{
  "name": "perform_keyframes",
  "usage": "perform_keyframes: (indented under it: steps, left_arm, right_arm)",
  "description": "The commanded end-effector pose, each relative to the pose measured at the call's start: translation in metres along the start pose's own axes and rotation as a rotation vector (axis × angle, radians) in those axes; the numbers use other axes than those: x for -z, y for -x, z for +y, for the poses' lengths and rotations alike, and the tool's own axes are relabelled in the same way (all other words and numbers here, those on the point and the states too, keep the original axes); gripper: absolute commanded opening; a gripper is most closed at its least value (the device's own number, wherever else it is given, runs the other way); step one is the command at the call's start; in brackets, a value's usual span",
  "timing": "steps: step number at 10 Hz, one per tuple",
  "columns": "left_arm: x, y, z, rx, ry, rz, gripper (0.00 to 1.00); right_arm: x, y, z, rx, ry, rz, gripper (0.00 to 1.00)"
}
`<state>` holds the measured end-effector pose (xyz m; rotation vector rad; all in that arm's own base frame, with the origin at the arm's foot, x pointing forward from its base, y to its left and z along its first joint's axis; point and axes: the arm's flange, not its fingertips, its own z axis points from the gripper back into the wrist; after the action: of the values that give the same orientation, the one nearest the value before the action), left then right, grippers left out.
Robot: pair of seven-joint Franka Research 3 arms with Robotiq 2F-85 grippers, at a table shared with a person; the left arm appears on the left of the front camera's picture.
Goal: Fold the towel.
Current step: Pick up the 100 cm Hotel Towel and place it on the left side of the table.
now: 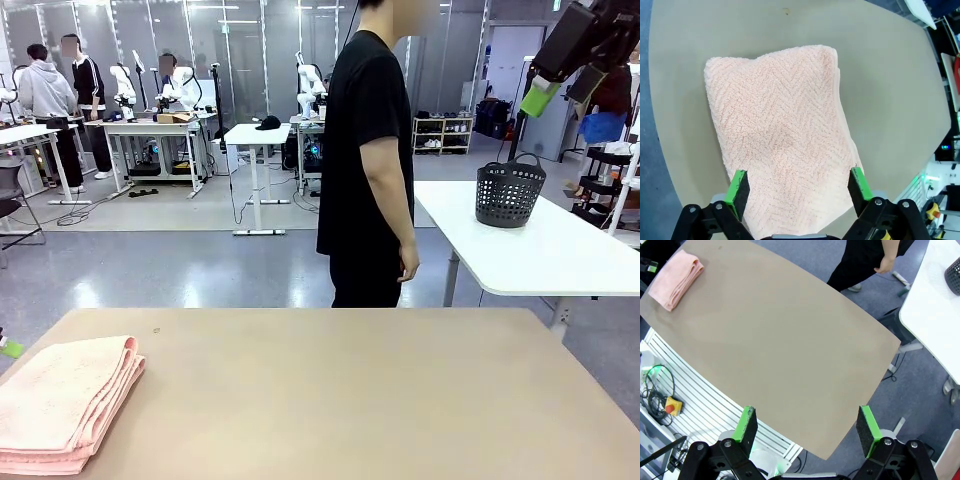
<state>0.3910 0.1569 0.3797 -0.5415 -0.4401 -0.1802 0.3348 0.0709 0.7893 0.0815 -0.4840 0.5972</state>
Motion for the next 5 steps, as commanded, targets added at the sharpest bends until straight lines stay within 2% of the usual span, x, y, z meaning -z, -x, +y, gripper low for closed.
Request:
perform_keyframes:
  steps: [1, 5]
  left_arm:
    - [0.0001, -0.0039, 0.0046, 0.010, -0.006, 0.008, 1.00]
    - [0.0001, -0.0039, 0.0046, 0.010, -0.006, 0.008, 1.00]
  right_arm:
    - [-0.0007, -0.0002, -0.0009, -0.002, 0.008, 0.000, 1.00]
    - [-0.0007, -0.0002, -0.0009, -0.002, 0.008, 0.000, 1.00]
